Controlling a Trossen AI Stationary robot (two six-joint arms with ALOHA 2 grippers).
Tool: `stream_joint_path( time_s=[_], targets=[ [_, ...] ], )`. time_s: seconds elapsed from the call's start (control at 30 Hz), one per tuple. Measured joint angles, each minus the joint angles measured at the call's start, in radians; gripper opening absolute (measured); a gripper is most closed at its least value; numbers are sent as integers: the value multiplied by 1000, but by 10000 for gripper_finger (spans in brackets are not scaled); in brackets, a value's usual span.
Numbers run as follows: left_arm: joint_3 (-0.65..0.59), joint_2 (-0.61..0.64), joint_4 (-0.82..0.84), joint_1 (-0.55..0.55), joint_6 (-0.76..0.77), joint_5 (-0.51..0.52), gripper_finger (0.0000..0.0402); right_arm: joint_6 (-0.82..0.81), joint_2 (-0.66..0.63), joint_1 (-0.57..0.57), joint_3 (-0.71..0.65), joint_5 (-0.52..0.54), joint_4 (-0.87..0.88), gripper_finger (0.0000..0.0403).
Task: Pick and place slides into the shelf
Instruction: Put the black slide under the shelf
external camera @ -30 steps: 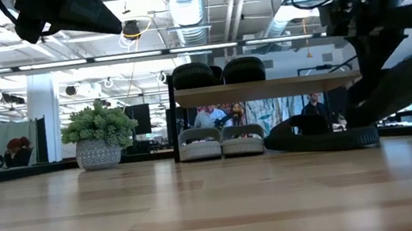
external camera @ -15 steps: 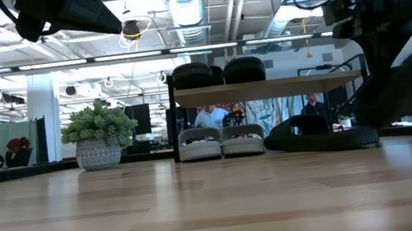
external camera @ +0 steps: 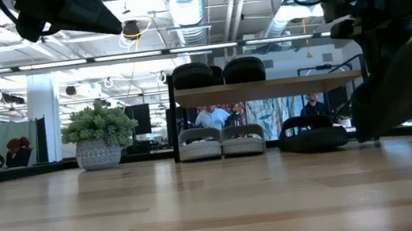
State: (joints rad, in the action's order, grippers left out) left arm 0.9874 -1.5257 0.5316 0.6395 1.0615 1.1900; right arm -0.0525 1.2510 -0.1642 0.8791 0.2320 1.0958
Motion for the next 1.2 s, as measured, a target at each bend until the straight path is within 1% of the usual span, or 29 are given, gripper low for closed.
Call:
stream_joint_path(
  time_s=[0.43,0.6,0.67,1.0,1.2],
  targets=[
    [0,0,-8,0,1,-1,0,8,0,0,0,159,14,0],
    [0,0,-8,0,1,-2,0,9,0,1,-3,180,-20,0],
    [0,0,-8,0,1,-2,0,11,0,3,-20,195,-42,0],
    [0,0,-8,0,1,-8,0,1,0,7,-112,191,-141,0],
    [0,0,-8,0,1,-8,0,43,0,20,-114,222,-165,0]
  ],
)
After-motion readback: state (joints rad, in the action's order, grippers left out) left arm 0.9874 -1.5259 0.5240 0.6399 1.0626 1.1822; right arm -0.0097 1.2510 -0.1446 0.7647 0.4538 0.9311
